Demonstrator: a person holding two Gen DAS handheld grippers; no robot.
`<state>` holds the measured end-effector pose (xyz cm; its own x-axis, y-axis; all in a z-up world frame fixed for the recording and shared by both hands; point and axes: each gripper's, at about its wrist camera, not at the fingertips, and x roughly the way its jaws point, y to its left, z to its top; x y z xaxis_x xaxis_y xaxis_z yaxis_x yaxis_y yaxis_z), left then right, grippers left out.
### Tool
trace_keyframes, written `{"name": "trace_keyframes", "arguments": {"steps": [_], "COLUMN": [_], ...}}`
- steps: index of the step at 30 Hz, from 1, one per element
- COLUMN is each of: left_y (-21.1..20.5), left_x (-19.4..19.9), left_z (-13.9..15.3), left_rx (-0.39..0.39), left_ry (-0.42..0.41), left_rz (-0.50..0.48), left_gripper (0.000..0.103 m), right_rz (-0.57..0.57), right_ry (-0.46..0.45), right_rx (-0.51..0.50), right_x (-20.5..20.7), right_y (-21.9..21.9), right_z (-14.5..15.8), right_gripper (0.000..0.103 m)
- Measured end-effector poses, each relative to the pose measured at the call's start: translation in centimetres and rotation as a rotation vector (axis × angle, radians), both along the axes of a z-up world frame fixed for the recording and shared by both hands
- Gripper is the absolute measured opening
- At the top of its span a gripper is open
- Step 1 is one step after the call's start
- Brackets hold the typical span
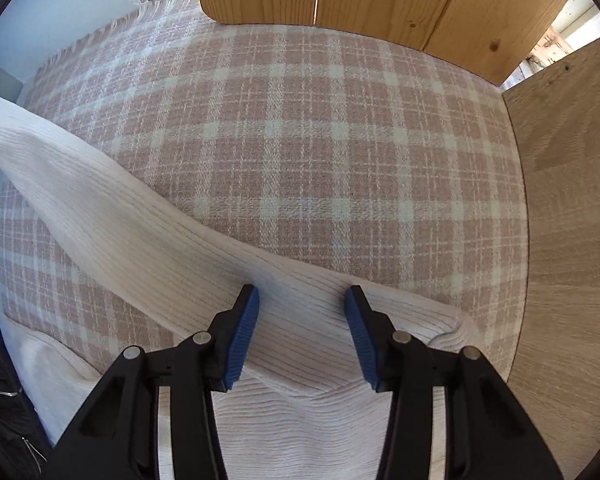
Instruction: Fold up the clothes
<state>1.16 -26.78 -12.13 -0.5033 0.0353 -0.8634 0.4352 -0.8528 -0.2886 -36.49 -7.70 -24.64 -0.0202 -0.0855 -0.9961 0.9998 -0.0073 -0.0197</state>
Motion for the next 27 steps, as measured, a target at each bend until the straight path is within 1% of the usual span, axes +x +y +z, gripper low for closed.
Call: {"name": "trace_keyframes", "arguments": {"steps": [5,7,8,9,12,15,16,18,20,23,27], "left_y": [-0.3,-0.4,-0.5,-0.5,-0.7,-0.9,-1.0,-1.0,-1.0,-0.3,2.0], "left_x": [-0.4,-0.4,-0.4,-0.4,-0.4,-0.2,-0.1,0.2,0.4,0.5,0.0], "left_z": [-0.6,-0.7,-0.7,-0.7,-0.8,-0.9,-0.9,-0.9,-0.5,0.7,2.5], "left_rx": [0.008,0.007,0.006,0.004,0.0,-0.003,-0.002,0.004,0.007,0.029,0.028], "left_ry": [-0.009,-0.011,-0.013,-0.016,-0.024,-0.025,-0.026,-0.018,0.01,0.066,0.106], "left_rz": [0.0,0.003,0.005,0.005,0.01,0.021,0.026,0.034,0.045,0.029,-0.04], "left_gripper": [0.009,0.009,0.009,0.009,0.009,0.009,0.009,0.009,0.009,0.009,0.009], "right_rz": [0.04,0.0,-0.001,0.001,-0.01,-0.07,-0.081,-0.076,-0.085,-0.091,-0.079], "right_ry": [0.027,0.01,0.009,0.009,0.012,0.021,0.011,0.005,-0.008,-0.009,0.027], "right_rx": [-0.021,-0.044,-0.058,-0.07,-0.097,-0.143,-0.144,-0.146,-0.156,-0.175,-0.209], "right_x": [-1.5,0.3,0.6,0.3,-0.9,-5.1,-6.4,-7.3,-8.2,-9.1,-9.2], "right_y": [0.0,0.0,-0.7,-0.9,-1.4,-2.4,-2.8,-3.0,-3.0,-2.6,-1.5], "right_z": [-0.3,-0.2,-0.3,-0.2,-0.1,0.5,0.7,1.1,1.5,2.3,3.9], "right_gripper": [0.036,0.029,0.017,0.013,0.011,0.011,0.011,0.011,0.01,0.008,0.008]}}
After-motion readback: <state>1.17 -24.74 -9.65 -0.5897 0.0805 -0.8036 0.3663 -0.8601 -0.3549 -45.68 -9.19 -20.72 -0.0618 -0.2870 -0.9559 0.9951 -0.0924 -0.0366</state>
